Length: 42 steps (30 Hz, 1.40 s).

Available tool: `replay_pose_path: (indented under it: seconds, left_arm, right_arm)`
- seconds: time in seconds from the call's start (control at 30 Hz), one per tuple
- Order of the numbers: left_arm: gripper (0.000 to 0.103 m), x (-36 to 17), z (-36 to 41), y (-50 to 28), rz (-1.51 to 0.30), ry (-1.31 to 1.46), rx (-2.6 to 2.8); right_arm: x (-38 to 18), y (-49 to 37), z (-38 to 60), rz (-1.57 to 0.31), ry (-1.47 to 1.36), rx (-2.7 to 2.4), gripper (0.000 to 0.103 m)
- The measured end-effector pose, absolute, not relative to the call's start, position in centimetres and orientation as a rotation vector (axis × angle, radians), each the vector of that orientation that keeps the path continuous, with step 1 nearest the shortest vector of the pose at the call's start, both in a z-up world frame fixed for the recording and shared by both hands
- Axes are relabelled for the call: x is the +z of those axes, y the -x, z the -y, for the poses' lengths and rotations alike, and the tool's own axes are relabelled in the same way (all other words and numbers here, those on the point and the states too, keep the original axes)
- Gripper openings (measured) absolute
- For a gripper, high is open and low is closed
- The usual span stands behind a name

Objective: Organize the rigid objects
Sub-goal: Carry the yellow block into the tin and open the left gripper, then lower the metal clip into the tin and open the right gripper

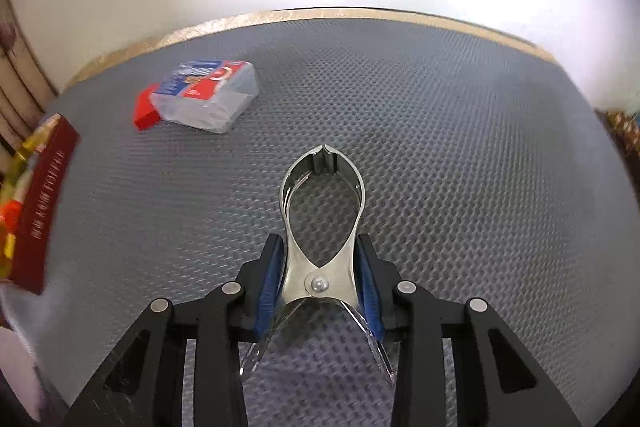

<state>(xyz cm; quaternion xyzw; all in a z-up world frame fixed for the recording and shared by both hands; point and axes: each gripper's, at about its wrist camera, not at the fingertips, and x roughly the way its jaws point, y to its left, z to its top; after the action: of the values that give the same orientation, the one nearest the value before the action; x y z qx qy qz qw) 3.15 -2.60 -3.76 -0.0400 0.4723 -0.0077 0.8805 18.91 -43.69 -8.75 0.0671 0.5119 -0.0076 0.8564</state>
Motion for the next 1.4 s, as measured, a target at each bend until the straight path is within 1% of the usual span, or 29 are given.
replay_pose_path:
  seconds: [0.23, 0.4, 0.57, 0.73, 0.83, 1.07, 1.17, 1.3, 1.4]
  left_arm:
    - [0.040, -4.3, 1.0, -3.7, -1.015, 0.156, 0.016]
    - [0.040, -4.6, 0.7, -3.8, -1.037, 0.178, 0.018]
    - [0.040, -4.4, 0.8, -3.7, -1.029, 0.175, 0.015]
    - [0.040, -4.2, 0.7, -3.7, -1.019, 0.166, 0.013]
    - [0.040, -4.1, 0.7, -3.7, -1.012, 0.157, 0.016]
    - [0.040, -4.2, 0.7, -3.9, -1.018, 0.144, 0.020]
    - [0.040, -4.4, 0.7, -3.9, -1.026, 0.142, 0.018]
    - [0.040, -4.4, 0.8, -4.0, -1.023, 0.132, 0.024]
    - [0.040, -4.5, 0.8, -4.0, -1.029, 0.120, 0.024]
  right_arm:
    - [-5.6, -18.4, 41.1, -1.050, -0.286, 0.145, 0.034]
    - [-1.5, -18.3, 34.5, -1.027, -0.345, 0.329, 0.034]
    - [0.5, -19.6, 26.7, -1.042, -0.363, 0.503, 0.034]
    - [-0.3, -21.3, 19.5, -1.096, -0.312, 0.589, 0.034]
    - [-1.8, -22.3, 16.5, -1.130, -0.270, 0.594, 0.034]
    - [-4.2, -23.7, 14.2, -1.167, -0.213, 0.558, 0.034]
    - [-4.9, -24.2, 13.3, -1.171, -0.200, 0.555, 0.033]
    - [-5.1, -24.3, 13.0, -1.167, -0.191, 0.553, 0.033]
    - [-4.5, -23.8, 13.5, -1.129, -0.186, 0.546, 0.033]
